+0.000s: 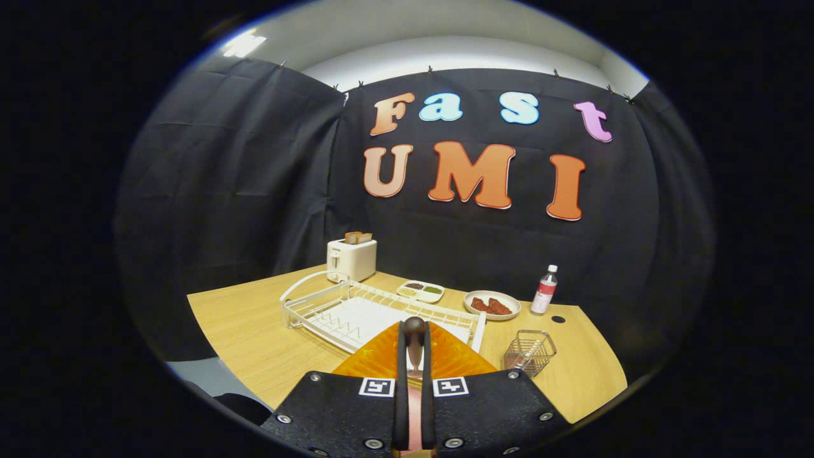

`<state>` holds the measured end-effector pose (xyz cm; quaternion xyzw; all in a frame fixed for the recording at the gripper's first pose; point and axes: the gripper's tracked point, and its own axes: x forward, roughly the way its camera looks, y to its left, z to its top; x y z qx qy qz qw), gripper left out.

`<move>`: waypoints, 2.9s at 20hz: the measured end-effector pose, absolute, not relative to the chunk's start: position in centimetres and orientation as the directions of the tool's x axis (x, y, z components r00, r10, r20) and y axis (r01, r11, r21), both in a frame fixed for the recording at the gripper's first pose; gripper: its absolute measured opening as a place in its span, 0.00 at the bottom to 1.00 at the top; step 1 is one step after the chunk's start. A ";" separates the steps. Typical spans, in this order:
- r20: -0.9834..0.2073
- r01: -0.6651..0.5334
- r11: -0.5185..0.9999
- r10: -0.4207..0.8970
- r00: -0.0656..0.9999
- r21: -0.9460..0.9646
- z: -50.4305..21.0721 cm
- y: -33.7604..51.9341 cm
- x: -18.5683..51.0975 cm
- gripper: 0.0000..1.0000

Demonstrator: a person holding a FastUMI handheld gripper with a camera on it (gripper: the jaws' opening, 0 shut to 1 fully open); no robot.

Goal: Take the plate from the dish rack, then take the spoon from the basket and place it into the plate.

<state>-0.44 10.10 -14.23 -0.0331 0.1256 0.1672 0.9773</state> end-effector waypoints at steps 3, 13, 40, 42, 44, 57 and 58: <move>-0.278 -0.389 0.921 0.370 0.887 -0.015 -16.1 11.6 -1.7 0.08; -0.265 -0.464 0.885 0.441 0.858 -0.029 -20.0 12.5 -4.5 0.08; -0.237 -0.232 0.966 0.253 0.938 0.114 -19.5 6.2 -6.1 0.40; -0.203 -0.191 0.977 0.207 0.957 0.092 -17.6 5.6 -5.5 0.53; -0.176 -0.158 0.985 0.168 0.970 0.069 -15.8 5.2 -5.1 0.62; -0.001 -0.023 0.997 0.023 1.000 0.072 -10.0 4.4 -5.8 0.79; 0.002 -0.018 0.998 0.018 1.000 0.056 -9.7 4.3 -6.0 0.79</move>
